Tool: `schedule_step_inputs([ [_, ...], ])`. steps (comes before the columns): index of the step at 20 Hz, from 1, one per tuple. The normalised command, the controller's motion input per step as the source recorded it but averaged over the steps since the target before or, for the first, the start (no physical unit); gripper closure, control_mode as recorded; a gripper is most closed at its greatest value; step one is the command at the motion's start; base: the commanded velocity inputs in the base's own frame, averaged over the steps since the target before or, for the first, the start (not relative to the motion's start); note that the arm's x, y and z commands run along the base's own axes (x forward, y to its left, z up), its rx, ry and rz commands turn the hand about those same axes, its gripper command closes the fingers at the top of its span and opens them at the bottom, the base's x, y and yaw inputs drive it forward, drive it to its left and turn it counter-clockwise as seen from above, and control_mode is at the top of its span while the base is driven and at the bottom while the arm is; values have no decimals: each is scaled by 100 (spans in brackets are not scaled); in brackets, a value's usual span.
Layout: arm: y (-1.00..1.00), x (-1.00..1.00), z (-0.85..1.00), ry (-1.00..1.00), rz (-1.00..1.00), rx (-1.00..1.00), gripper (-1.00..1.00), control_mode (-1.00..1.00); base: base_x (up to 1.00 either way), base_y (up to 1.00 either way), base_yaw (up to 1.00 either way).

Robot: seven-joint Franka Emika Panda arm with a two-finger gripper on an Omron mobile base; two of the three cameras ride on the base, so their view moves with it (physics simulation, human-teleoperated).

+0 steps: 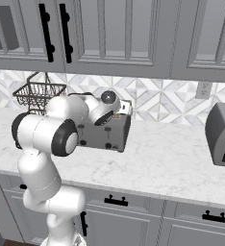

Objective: Start the toaster. Once the lever pops up, take the bread to the plate on the dining counter.

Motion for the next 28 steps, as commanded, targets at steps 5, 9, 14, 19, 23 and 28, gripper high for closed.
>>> schedule_step_inputs([
  [5,0,0,0,0,0,0,100,-100,0,0,0],
  [9,0,0,0,0,0,0,100,-100,0,0,0],
  [14,0,0,0,0,0,0,100,-100,0,0,0],
  [19,0,-3,0,0,0,0,100,-100,0,0,0],
  [23,0,-5,9,0,0,0,100,-100,0,0,0],
  [28,2,-10,33,0,-2,0,100,-100,0,0,0],
])
